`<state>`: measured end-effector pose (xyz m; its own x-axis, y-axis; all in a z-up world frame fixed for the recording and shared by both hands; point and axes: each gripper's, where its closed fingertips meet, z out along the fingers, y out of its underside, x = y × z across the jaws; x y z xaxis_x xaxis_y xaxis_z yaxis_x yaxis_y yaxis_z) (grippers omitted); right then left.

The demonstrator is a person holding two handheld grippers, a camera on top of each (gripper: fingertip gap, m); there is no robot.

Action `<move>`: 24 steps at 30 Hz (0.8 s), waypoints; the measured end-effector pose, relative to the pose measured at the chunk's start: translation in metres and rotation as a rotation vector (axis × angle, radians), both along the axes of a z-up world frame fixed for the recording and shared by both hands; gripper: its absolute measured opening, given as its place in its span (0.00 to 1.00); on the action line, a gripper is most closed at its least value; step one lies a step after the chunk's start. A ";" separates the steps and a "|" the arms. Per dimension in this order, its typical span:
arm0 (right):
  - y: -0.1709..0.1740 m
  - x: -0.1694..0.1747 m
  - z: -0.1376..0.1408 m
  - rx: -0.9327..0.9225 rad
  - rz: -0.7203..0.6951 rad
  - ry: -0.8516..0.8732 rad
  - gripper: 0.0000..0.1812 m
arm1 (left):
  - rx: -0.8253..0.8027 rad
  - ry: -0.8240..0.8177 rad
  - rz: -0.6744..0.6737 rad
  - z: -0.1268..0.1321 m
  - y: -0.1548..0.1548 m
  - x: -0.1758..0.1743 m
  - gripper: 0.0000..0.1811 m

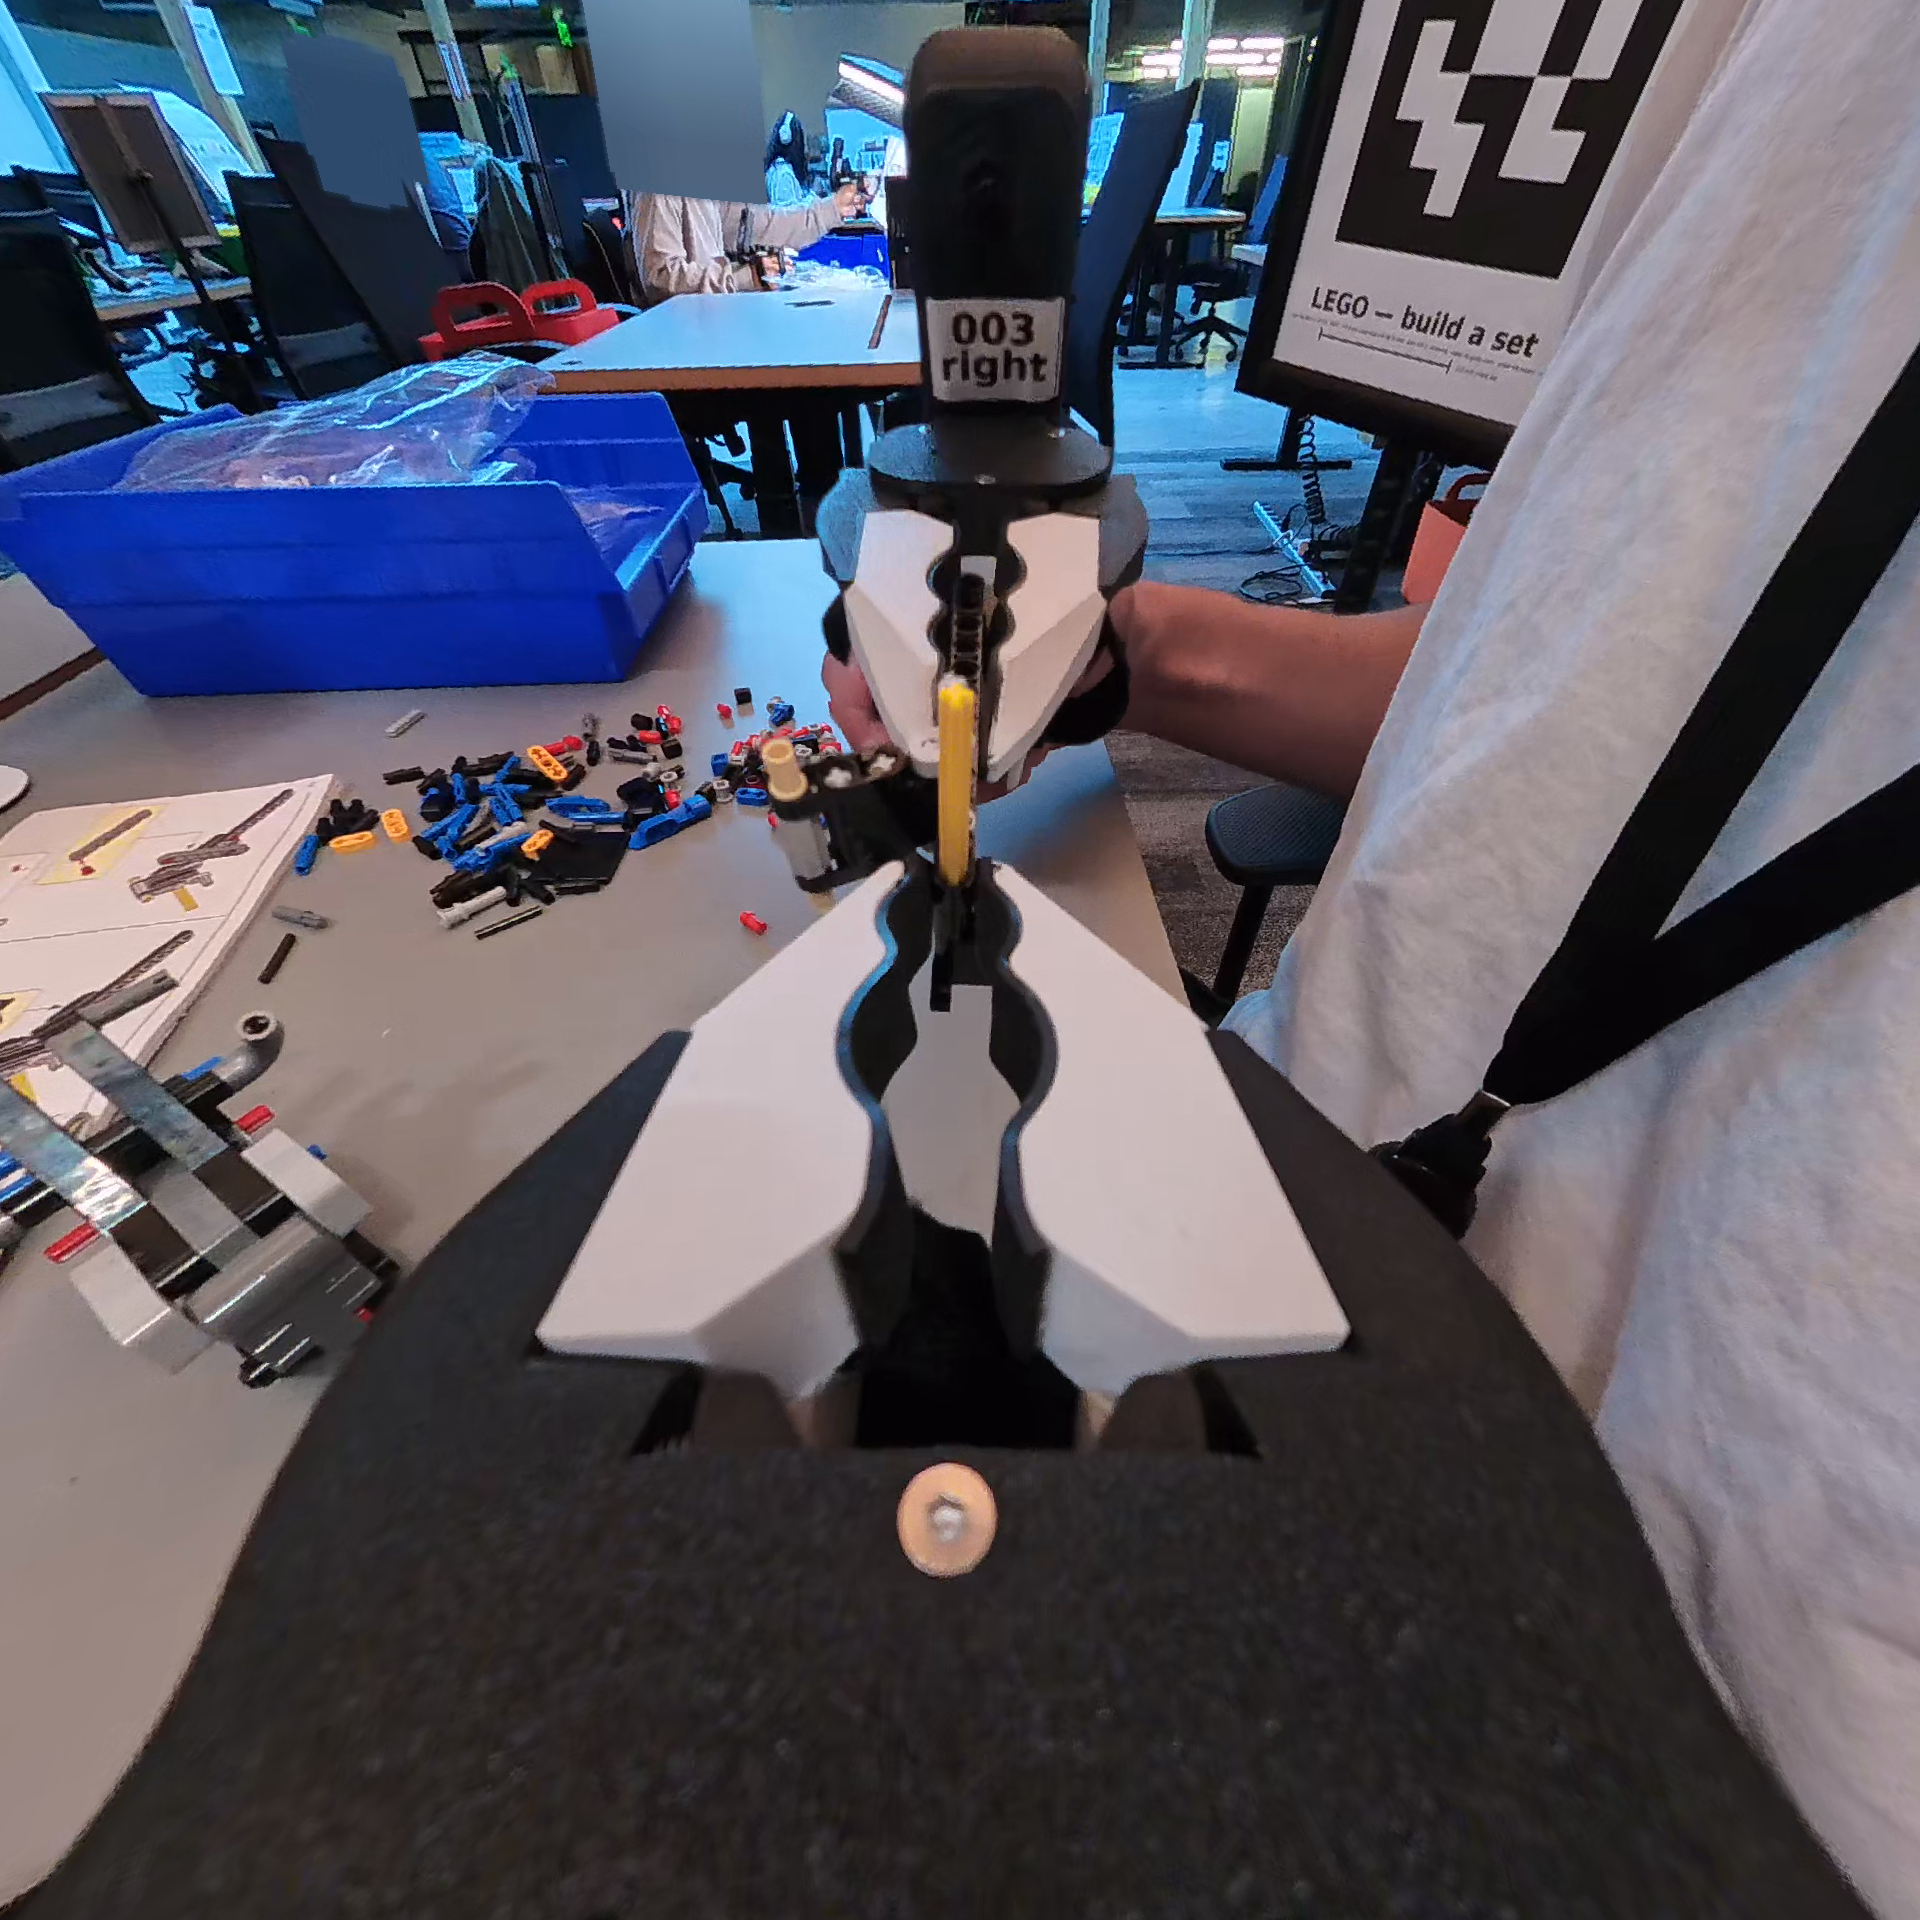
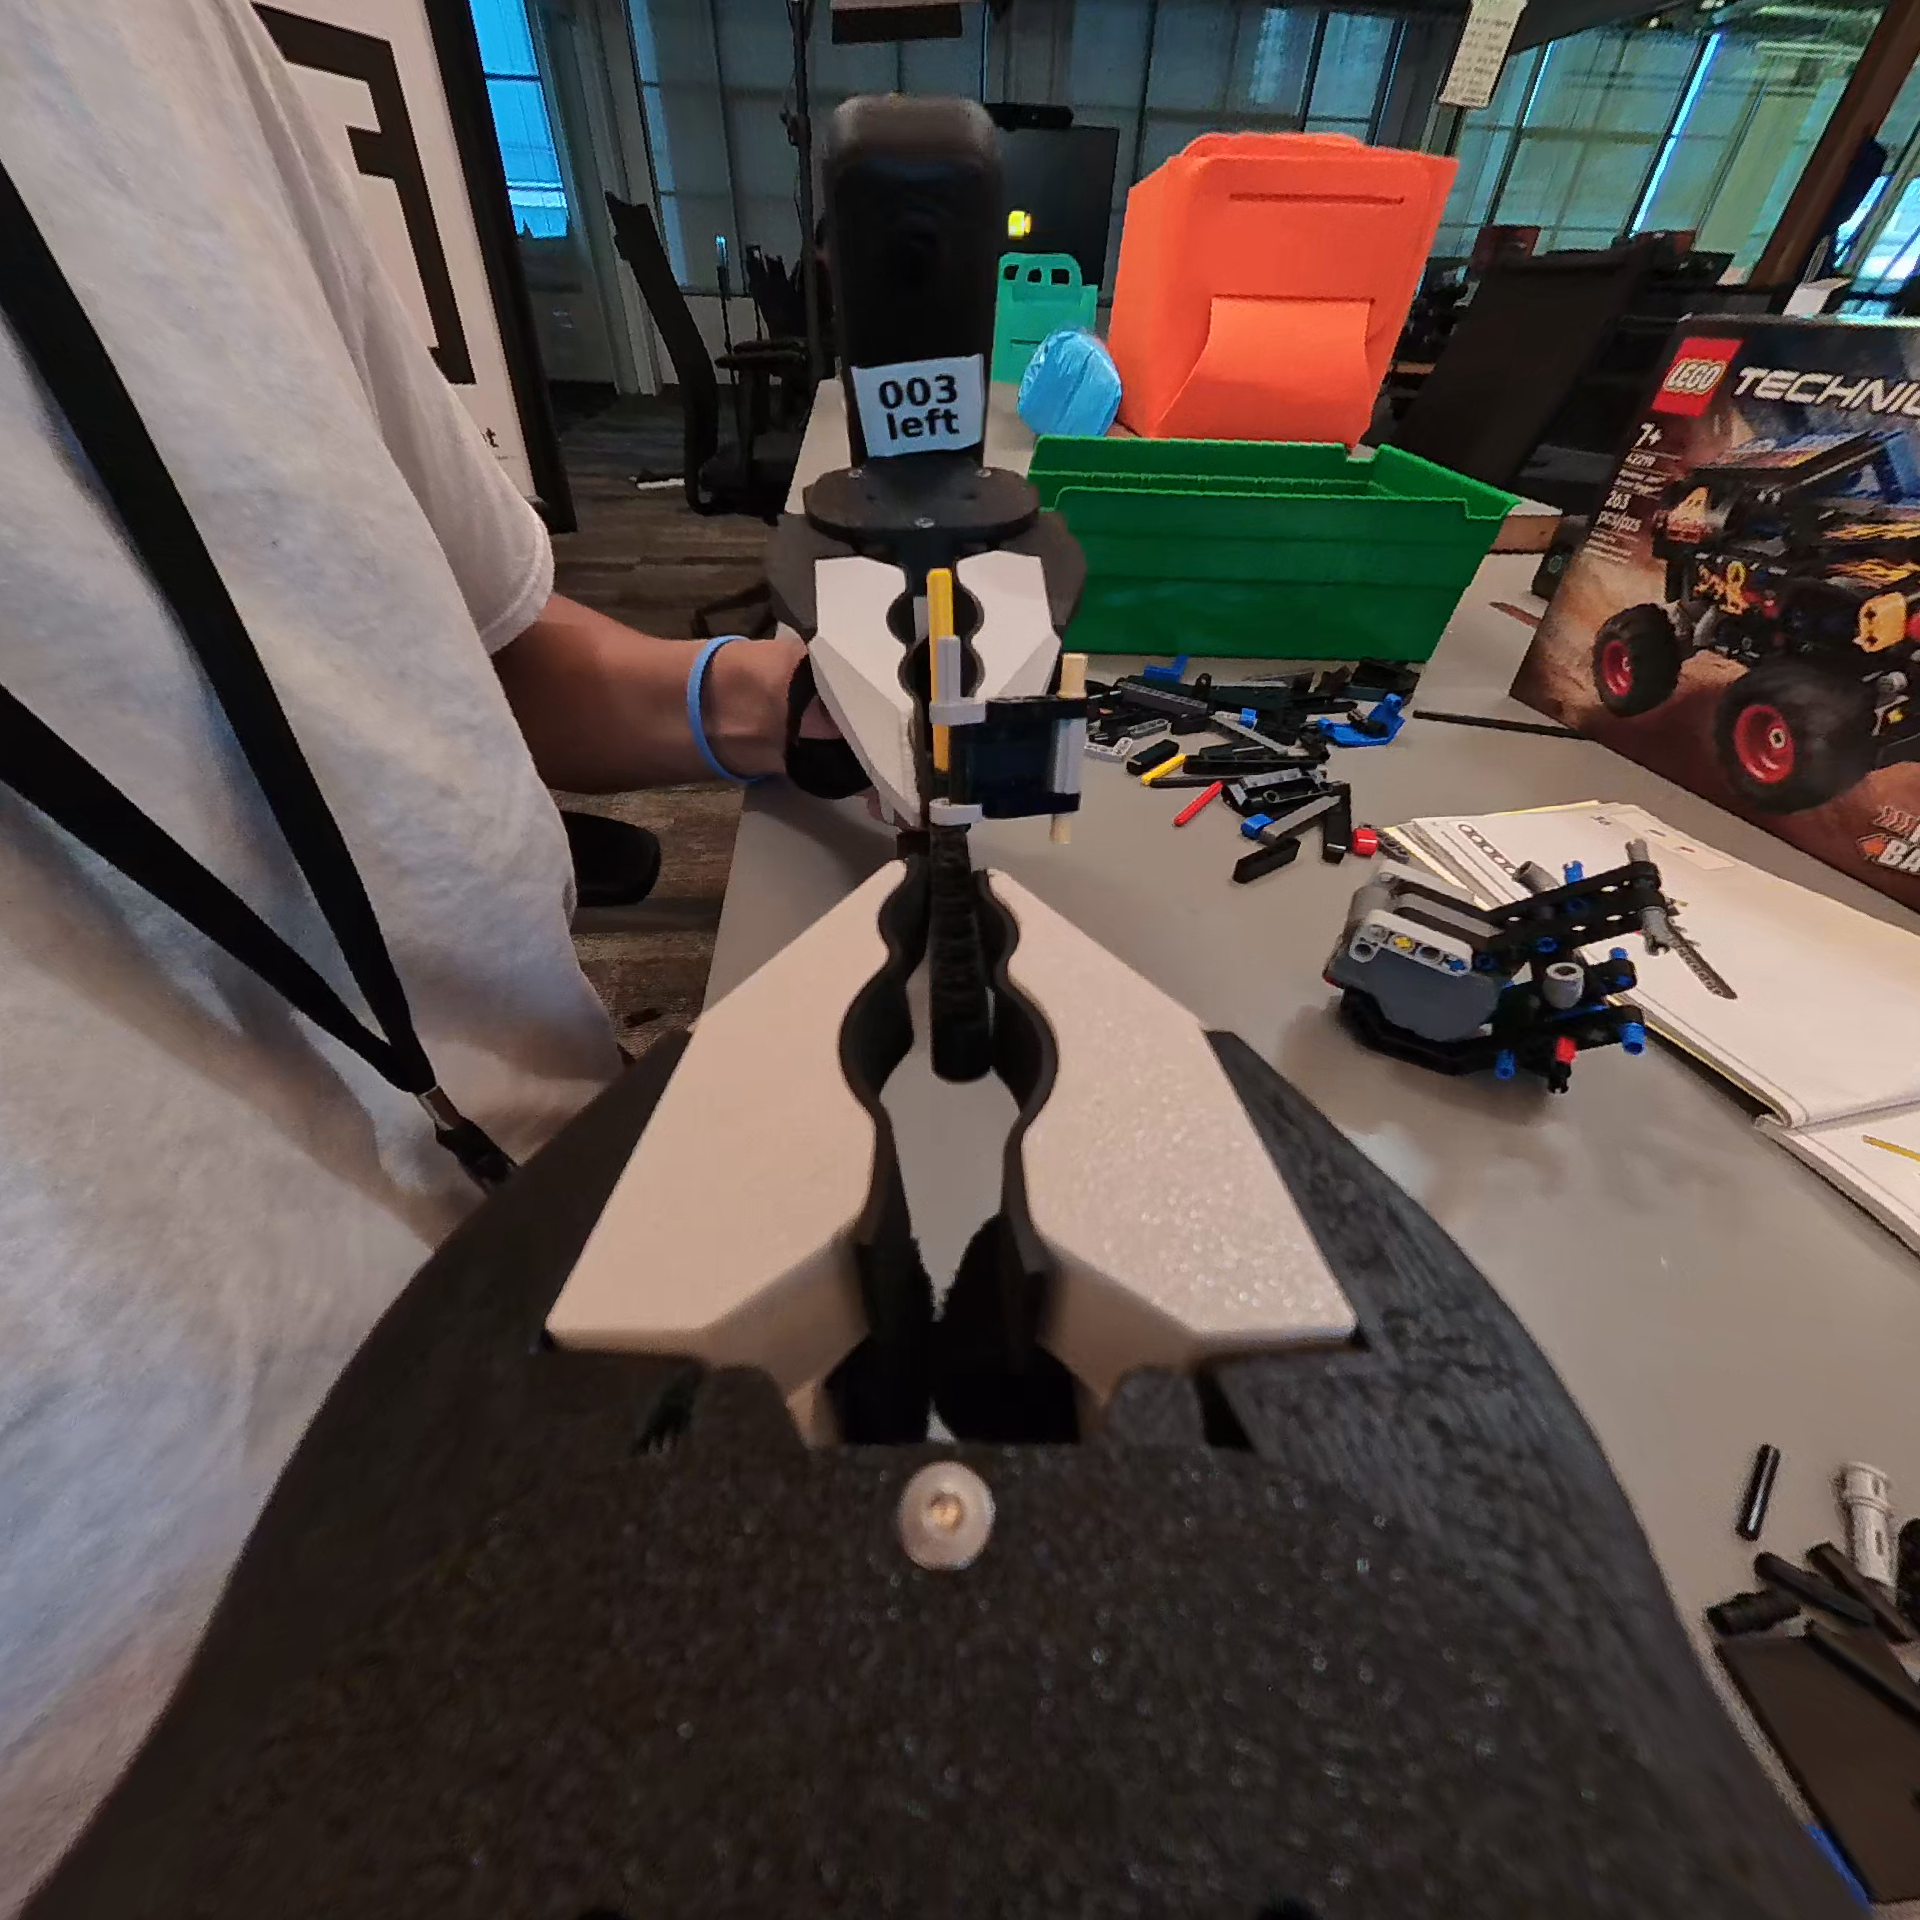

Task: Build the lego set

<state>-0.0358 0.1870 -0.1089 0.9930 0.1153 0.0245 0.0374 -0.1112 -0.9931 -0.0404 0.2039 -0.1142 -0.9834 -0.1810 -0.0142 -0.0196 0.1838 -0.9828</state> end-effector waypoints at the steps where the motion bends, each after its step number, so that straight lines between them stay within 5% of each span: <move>1: 0.000 0.000 0.001 0.013 0.000 -0.007 0.04 | -0.008 0.003 -0.005 0.001 0.000 0.000 0.03; 24: -0.004 -0.005 0.016 0.132 -0.002 -0.049 0.04 | -0.081 0.040 -0.054 0.010 0.000 -0.006 0.03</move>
<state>-0.0413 0.1825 -0.0933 0.9905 0.1058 0.0876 0.0860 0.0203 -0.9961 -0.0461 0.2035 -0.1043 -0.9912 -0.1266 0.0381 -0.0516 0.1054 -0.9931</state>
